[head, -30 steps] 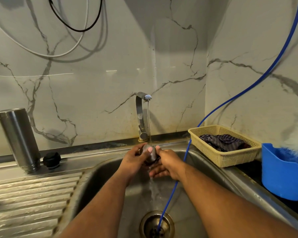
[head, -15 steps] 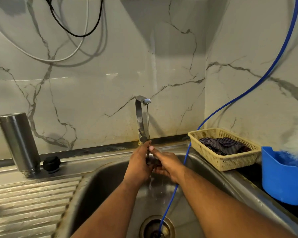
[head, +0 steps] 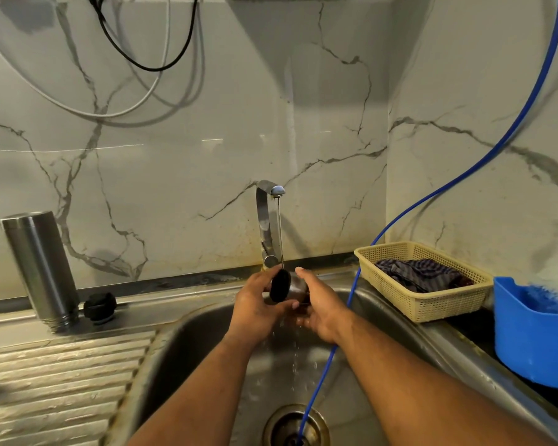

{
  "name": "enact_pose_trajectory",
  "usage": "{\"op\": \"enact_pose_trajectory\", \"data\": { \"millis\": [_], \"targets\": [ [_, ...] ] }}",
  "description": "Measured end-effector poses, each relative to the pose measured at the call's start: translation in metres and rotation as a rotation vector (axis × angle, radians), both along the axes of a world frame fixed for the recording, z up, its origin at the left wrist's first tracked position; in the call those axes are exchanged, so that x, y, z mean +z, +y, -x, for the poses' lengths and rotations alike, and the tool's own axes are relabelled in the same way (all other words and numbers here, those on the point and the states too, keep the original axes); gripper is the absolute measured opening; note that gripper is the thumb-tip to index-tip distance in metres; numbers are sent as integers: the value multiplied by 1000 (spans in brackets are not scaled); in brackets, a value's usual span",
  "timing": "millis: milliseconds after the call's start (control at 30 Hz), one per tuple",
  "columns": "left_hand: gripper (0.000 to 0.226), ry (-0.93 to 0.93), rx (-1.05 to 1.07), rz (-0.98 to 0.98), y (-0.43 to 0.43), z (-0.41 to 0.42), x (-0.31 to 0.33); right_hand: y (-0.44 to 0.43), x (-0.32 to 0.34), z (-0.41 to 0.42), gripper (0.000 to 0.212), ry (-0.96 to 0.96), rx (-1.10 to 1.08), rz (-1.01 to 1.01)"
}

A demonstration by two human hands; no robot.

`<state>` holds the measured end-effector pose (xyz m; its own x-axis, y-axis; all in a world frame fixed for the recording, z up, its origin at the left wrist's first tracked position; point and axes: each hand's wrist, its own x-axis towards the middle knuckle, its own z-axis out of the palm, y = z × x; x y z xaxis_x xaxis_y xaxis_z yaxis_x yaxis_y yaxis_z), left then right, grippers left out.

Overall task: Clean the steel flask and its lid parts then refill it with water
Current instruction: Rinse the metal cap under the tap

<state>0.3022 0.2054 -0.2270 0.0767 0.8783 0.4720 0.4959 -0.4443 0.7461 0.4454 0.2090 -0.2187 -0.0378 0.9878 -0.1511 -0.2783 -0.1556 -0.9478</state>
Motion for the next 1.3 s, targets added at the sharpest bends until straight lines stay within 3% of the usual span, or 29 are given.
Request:
{"op": "enact_pose_trajectory", "data": {
  "millis": [200, 433, 600, 767, 967, 1067, 1300],
  "targets": [
    [83, -41, -19, 21, 1, -4, 3, -1, 0, 5, 30, 18, 72, -4],
    [97, 7, 70, 116, 5, 0, -3, 5, -1, 8, 33, -62, -96, -90],
    [113, 149, 83, 269, 7, 7, -13, 4, -3, 12, 29, -265, -61, -97],
    [107, 178, 46, 286, 8, 10, -15, 5, -3, 15, 31, -339, -29, -98],
    [81, 106, 8, 316, 6, 7, -14, 5, -3, 13, 29, -414, -77, -95],
    [81, 99, 4, 318, 5, 7, -14, 5, -3, 13, 23, -377, -119, -87],
    [74, -2, -31, 312, 5, 4, -8, 6, -2, 12, 27, -552, -189, -162]
  ]
}}
